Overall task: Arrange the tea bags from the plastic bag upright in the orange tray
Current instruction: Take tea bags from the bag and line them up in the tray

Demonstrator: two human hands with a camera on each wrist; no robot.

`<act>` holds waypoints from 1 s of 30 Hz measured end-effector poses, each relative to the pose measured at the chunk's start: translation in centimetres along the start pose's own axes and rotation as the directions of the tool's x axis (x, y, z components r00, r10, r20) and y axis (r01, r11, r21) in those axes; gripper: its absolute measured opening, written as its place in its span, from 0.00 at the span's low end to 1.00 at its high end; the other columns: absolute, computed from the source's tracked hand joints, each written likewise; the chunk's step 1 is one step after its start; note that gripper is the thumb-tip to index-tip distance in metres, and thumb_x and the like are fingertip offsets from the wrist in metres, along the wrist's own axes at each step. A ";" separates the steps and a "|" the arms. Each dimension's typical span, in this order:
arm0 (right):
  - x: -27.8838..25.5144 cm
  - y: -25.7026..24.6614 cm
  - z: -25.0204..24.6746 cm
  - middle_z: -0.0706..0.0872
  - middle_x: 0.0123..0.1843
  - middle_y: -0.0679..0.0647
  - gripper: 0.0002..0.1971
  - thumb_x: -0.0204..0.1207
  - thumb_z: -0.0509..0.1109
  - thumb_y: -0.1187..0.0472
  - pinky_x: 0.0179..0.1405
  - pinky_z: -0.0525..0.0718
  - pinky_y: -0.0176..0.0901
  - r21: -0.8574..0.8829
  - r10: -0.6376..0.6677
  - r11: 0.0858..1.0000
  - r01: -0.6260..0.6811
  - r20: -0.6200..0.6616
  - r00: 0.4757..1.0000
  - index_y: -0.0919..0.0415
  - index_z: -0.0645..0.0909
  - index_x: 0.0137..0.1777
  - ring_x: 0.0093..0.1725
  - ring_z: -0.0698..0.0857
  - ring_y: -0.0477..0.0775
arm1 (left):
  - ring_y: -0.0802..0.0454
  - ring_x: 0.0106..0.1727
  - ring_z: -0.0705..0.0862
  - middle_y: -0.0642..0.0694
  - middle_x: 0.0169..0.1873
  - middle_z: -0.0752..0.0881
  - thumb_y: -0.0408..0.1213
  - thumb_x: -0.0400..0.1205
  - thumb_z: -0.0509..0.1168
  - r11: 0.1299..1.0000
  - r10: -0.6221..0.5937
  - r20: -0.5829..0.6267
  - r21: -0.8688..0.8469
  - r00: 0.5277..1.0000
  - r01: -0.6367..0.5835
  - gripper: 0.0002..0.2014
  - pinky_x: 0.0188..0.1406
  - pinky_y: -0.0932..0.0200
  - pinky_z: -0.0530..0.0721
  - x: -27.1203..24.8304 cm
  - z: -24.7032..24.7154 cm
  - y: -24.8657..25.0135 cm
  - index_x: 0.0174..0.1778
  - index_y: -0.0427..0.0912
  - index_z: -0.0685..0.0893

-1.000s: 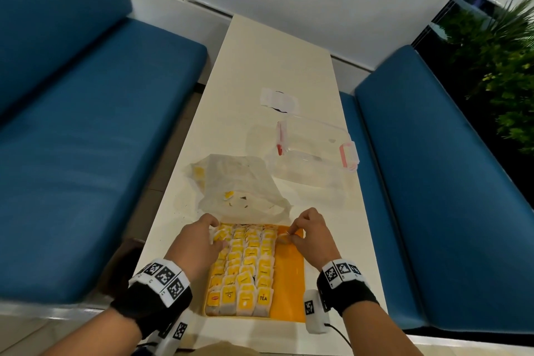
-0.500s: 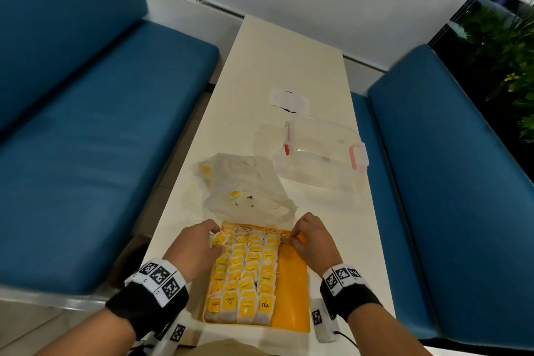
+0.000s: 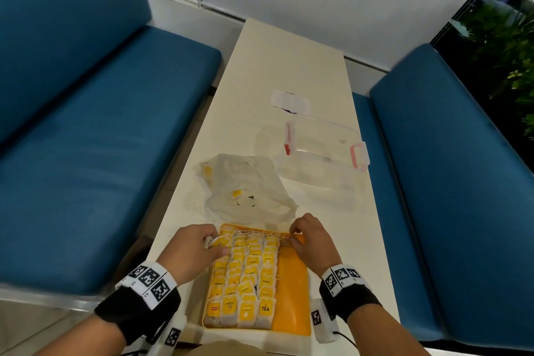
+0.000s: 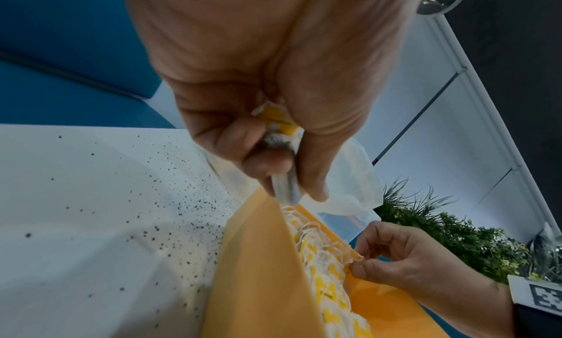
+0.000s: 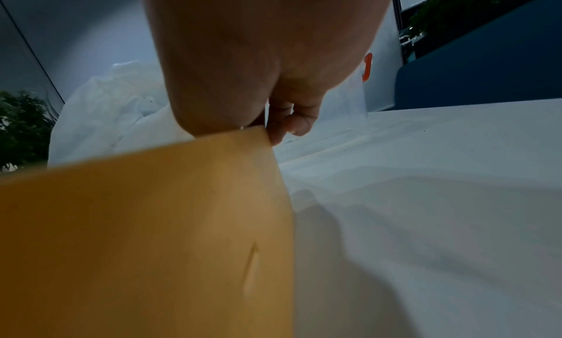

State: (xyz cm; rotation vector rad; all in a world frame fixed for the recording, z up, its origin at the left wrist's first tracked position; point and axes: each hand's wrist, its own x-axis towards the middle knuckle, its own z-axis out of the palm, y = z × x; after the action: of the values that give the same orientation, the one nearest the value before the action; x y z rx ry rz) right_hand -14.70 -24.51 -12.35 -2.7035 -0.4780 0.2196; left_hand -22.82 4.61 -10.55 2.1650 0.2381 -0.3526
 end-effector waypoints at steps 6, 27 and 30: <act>-2.0 -1.3 -3.5 0.79 0.52 0.41 0.11 0.73 0.78 0.56 0.47 0.77 0.28 0.188 0.070 0.982 -0.034 -0.189 0.979 0.49 0.83 0.52 0.49 0.80 0.40 | 0.60 0.27 0.75 0.52 0.25 0.80 0.53 0.71 0.81 0.992 0.094 0.002 -0.081 0.996 -0.093 0.16 0.31 0.61 0.74 0.1 0.2 1.7 0.32 0.49 0.82; -4.6 -5.8 -7.1 0.88 0.38 0.41 0.03 0.75 0.77 0.60 0.43 0.83 0.32 0.286 0.126 0.949 -0.135 0.051 0.991 0.50 0.89 0.45 0.40 0.84 0.42 | 0.71 0.39 0.83 0.59 0.33 0.87 0.52 0.76 0.77 0.975 0.214 0.000 -0.066 0.977 -0.213 0.07 0.33 0.75 0.75 0.8 1.5 4.8 0.39 0.56 0.89; -5.3 -5.3 -6.2 0.89 0.45 0.42 0.04 0.78 0.73 0.54 0.47 0.84 0.38 0.034 0.114 0.992 -0.119 0.138 0.984 0.49 0.89 0.49 0.41 0.83 0.41 | 0.65 0.40 0.84 0.58 0.36 0.89 0.51 0.78 0.76 0.991 0.128 -0.074 -0.028 0.989 -0.130 0.06 0.34 0.74 0.75 0.8 0.9 2.7 0.42 0.55 0.89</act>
State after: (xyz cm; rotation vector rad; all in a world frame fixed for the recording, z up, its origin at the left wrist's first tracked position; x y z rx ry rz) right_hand -19.91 -23.96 -4.16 -2.6884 -0.3494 0.4434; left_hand -21.40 2.31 -9.28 2.1505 0.1423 -0.1959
